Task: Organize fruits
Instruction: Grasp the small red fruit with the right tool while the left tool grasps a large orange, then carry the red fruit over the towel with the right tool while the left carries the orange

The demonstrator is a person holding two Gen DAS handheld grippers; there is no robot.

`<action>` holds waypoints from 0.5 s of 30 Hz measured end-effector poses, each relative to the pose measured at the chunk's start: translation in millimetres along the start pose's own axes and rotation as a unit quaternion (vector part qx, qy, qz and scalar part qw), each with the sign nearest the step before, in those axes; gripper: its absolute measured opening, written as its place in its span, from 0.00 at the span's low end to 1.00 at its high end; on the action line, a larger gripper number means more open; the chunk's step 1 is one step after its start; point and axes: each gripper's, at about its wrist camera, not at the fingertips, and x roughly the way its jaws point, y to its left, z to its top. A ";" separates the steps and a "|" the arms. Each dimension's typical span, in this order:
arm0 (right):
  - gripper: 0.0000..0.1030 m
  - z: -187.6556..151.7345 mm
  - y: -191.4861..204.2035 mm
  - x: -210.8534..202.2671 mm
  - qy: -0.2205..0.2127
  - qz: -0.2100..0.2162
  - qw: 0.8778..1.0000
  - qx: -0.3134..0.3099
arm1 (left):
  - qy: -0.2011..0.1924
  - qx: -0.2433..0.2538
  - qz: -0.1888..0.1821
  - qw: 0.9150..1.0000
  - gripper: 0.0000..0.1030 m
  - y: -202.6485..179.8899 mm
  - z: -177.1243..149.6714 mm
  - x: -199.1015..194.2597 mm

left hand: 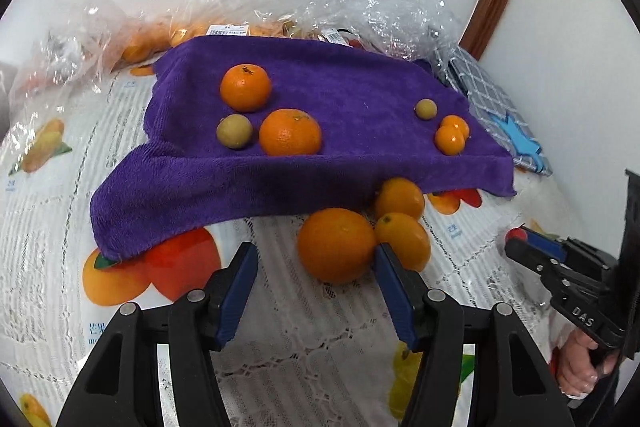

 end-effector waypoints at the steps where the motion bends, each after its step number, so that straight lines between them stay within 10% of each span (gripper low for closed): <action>1: 0.23 -0.1 0.3 0.3 0.001 0.001 1.000 -0.001 | 0.001 0.003 0.004 1.000 0.57 -2.2 1.0 1.6; 15: 0.23 2.1 -16.3 3.5 -0.001 0.028 0.998 0.047 | -0.018 -0.033 -0.017 0.999 0.38 -0.3 5.8 2.7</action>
